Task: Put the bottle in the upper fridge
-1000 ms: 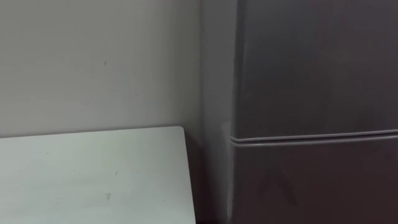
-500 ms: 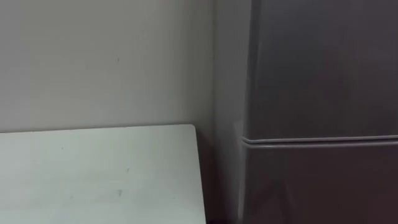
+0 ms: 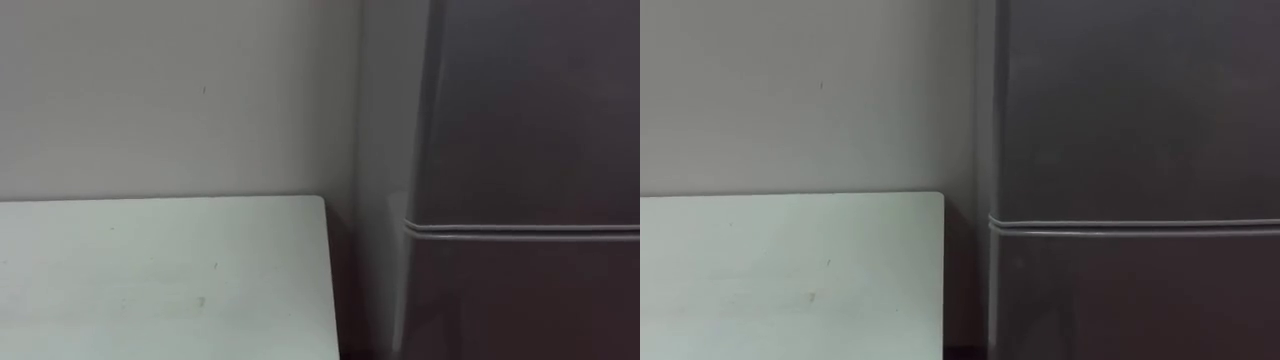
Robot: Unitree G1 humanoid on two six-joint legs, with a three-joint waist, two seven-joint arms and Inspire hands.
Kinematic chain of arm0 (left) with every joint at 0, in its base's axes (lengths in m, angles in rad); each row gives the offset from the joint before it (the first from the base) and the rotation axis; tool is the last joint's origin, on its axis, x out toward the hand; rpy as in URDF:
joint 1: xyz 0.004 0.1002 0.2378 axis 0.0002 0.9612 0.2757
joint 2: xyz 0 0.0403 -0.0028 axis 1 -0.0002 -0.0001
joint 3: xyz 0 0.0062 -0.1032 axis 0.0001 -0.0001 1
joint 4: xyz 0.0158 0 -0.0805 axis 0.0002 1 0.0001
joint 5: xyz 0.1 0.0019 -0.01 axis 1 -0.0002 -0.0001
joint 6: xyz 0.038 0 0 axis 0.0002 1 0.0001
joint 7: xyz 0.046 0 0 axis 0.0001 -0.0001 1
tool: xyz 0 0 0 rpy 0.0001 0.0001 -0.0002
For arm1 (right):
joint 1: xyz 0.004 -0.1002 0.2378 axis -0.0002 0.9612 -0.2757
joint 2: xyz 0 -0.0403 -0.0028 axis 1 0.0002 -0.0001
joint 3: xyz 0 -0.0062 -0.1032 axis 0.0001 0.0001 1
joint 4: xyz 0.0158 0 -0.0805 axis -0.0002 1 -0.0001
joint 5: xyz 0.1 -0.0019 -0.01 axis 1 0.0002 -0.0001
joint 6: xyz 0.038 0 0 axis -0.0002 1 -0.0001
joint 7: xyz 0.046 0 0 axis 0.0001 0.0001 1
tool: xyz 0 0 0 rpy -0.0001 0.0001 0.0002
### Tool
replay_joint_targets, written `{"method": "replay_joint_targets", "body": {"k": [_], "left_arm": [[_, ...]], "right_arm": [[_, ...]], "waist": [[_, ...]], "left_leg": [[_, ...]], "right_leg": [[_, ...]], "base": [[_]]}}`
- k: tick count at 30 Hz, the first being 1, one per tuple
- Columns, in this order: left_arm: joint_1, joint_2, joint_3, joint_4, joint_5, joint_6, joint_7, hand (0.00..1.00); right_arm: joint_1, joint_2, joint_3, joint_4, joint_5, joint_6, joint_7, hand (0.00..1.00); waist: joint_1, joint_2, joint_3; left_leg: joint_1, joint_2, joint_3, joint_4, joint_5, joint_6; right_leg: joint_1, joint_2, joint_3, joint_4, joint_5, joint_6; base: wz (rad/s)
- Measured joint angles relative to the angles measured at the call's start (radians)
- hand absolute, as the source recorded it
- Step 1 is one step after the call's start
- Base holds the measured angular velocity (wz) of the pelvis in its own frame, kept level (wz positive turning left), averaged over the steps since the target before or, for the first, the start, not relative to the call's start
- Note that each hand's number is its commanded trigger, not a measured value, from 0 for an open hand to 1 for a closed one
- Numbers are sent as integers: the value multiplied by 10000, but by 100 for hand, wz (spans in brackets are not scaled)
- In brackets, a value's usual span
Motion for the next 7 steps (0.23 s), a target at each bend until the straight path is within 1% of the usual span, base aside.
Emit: {"method": "replay_joint_targets", "body": {"k": [7], "left_arm": [[-7, -21, 20, -4, 5, -11, 1, 0]], "right_arm": [[-28, 6, 2, -2, 127, 2, 690, 0]], "waist": [[-4, -10, -8]], "left_leg": [[-28, 1, -22, 12, 0, -1]], "right_leg": [[21, 9, -10, -1, 10, -2]], "base": [[0]]}}
